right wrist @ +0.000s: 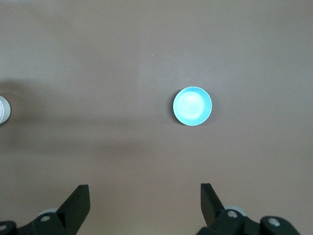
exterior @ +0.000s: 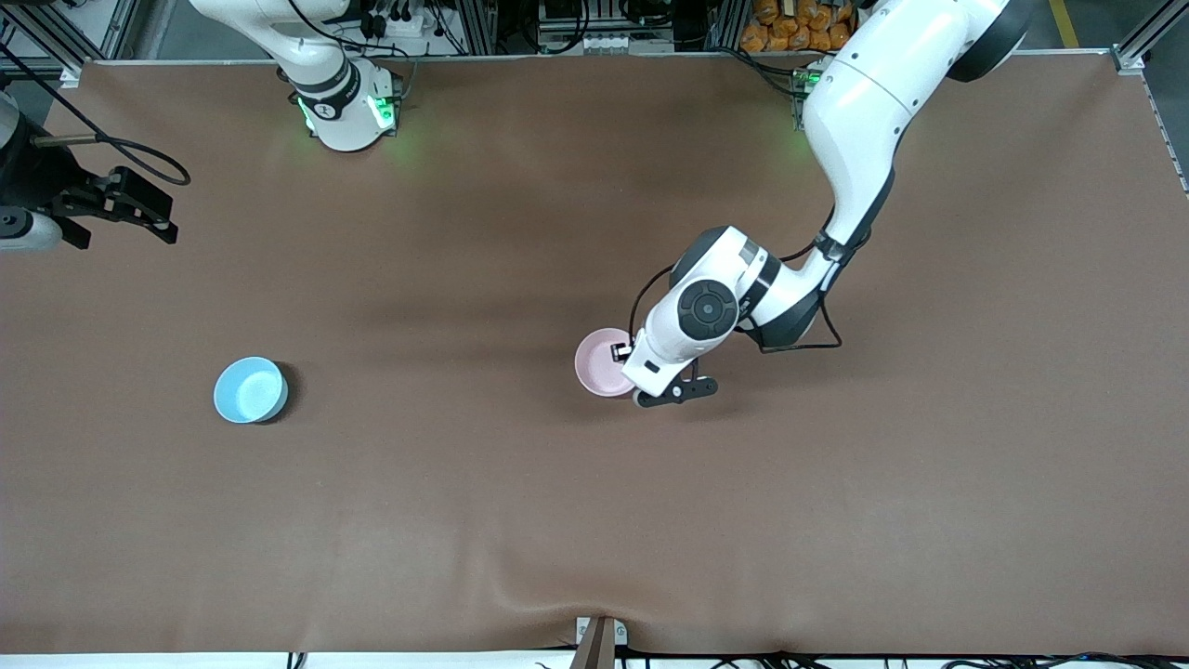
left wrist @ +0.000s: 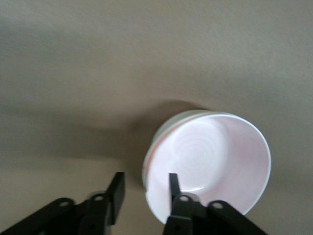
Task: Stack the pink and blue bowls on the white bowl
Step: 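Open the left gripper and release the pink bowl into the white bowl, then raise the left gripper away while the right gripper grasps the blue bowl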
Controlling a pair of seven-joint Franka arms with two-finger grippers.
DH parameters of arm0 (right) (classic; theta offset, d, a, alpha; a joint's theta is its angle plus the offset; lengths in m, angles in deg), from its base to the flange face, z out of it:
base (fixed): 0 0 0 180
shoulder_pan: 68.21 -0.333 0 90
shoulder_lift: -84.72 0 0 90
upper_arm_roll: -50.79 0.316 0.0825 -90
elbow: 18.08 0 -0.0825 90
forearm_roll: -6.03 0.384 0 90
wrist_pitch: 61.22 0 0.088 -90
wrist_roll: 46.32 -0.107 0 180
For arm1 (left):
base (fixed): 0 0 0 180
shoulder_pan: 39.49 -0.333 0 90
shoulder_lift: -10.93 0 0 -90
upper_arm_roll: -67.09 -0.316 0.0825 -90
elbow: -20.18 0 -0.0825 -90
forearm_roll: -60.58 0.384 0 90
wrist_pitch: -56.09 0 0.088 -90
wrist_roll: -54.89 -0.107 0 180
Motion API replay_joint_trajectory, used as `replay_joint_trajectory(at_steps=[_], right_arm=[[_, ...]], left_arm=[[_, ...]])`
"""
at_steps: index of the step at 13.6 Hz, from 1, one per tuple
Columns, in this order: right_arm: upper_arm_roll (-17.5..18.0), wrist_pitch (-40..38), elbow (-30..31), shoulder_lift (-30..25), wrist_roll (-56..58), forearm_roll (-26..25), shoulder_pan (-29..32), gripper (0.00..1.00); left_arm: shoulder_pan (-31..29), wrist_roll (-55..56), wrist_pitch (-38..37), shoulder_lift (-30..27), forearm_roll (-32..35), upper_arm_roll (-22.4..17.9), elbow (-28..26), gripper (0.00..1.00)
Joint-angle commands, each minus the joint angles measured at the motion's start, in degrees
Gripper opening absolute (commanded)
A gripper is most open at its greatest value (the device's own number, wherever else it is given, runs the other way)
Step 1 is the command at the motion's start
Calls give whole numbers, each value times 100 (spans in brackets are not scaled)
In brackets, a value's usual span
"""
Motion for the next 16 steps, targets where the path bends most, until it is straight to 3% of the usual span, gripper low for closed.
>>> replay_joint_trajectory(at_steps=[1,5,9,13,16], right_arm=[[54,-43,-50,45,-3,10,92,100],[28,18,-77,395,-3,-174,127,100],[36,89,-77,940,67,-342,662,100],[36,780,72,1573,1103,-298,1111,100],[36,1475,362,1933,1175,-289,1286,100]], left_arm=[[-222,148,-816,-741,165,-202,-43,100],[-1030,96,-1845,-1761,174,-211,-26,100],[-1637,122,-2382,-2605,174,-211,-52,100],[-2042,-280,-2664,-3177,174,-211,-35,100],[-2506,-842,-2900,-3687,165,-202,-26,100]])
